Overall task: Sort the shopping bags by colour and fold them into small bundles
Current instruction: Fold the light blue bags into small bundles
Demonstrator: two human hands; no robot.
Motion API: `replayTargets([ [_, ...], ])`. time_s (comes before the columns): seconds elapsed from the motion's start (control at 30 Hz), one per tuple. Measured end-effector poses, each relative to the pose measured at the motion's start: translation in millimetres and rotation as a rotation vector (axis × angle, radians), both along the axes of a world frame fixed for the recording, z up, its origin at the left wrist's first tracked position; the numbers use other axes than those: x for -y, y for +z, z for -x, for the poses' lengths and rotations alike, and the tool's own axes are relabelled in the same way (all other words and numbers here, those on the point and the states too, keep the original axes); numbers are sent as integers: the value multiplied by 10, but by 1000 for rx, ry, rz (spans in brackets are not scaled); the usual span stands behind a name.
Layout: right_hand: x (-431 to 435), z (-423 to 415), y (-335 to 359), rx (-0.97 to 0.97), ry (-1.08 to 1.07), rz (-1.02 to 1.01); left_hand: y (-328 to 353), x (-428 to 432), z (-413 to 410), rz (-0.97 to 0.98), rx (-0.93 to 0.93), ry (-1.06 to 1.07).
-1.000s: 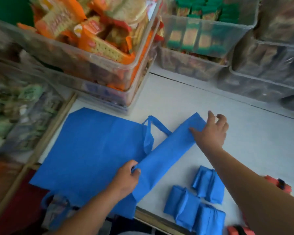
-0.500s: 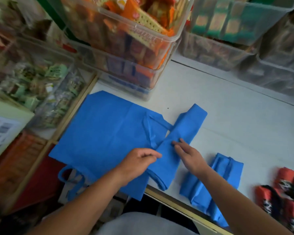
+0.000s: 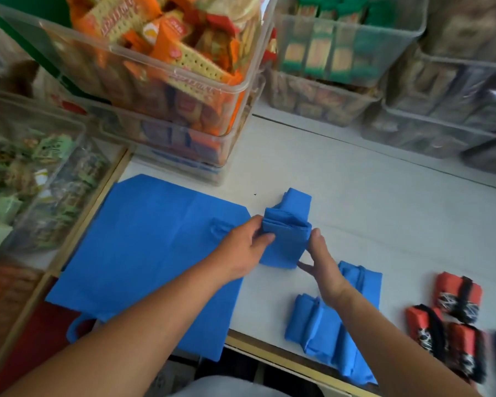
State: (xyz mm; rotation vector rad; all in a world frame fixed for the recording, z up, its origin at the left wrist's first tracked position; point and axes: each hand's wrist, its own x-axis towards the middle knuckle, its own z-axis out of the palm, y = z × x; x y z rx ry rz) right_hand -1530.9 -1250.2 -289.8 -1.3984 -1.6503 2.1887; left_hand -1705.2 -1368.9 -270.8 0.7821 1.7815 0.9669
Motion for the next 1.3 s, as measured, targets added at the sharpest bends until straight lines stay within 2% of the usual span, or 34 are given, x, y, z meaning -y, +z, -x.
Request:
replayTargets([
  [0.1,-164,21,79,-17,22,-13,-58,-273,29,44,-107,-32],
  [0.17,-281,108,110,38,63,-66,-115,-455,65,67,-160,-39],
  [0.23,-434,236,46,140,101,-259,-200,-616,95,98,-254,-54],
  [0.3,-588,359,-104,257,156,-422,-281,-728,127,133,-424,-45],
  [0.37,-677,466,-267,375,170,-479,-357,-741,122,171,-686,-15],
  [0.47,-704,566,-421,440,132,-496,-459,-525,8,19,-867,-129],
  [0.53,-694,597,-442,425,162,-533,-570,-302,-133,-45,-907,-243],
  [0.63,-698,649,-432,452,310,-644,-714,-102,-276,-50,-915,-210],
  [0.7,-734,689,-424,468,372,-672,-794,-79,-351,-78,-949,-277],
  [0.83,-845,763,-415,502,463,-602,-948,-51,-439,-48,-786,-452],
  [0.97,-893,858,-429,483,423,-541,-973,-72,-405,-45,-739,-438],
  [1.17,-881,900,-445,328,262,-472,-935,15,-405,-62,-979,-463],
  [1.3,-903,873,-456,261,193,-443,-908,120,-503,-32,-991,-377],
])
